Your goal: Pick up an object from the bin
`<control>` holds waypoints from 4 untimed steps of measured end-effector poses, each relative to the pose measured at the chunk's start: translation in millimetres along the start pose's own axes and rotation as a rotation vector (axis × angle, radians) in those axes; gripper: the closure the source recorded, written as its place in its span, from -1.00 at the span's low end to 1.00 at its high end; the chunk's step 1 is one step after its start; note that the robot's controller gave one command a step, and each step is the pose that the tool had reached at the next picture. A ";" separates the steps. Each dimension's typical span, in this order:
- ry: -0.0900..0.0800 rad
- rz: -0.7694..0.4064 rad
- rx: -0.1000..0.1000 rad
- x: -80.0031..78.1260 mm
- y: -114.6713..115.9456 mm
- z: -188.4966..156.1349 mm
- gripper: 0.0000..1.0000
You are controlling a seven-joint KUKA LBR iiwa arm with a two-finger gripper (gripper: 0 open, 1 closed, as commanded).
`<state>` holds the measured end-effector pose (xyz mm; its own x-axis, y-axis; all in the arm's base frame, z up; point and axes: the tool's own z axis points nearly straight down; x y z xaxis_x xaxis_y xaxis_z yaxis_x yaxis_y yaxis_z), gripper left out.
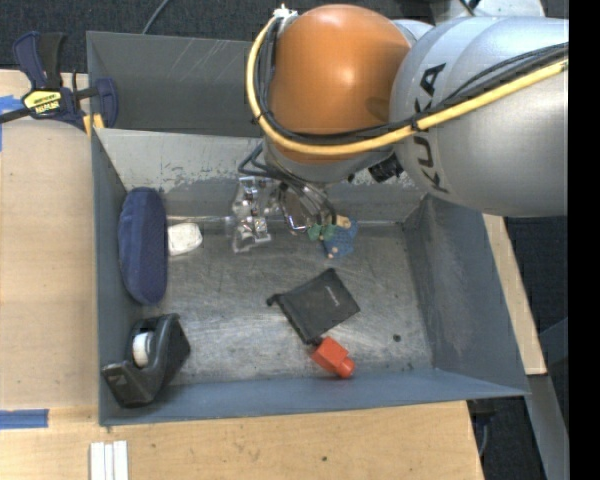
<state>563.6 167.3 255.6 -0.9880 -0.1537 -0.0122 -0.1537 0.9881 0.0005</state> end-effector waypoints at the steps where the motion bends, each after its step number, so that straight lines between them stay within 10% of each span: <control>1: 0.015 0.206 0.002 3.8 -1.3 93.4 1.00; 2: 0.007 0.218 0.001 1.0 -3.8 82.6 1.00; 3: 0.007 0.220 0.001 1.1 -4.0 82.9 -1.00; 4: 0.005 -0.075 0.002 -49.9 -57.9 87.9 -1.00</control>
Offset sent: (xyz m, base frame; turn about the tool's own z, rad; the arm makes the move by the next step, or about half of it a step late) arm -0.0018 -0.0009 -0.0909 0.2062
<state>622.9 117.9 168.4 -0.9739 -0.2270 -0.0067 -0.2270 0.9739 -0.0026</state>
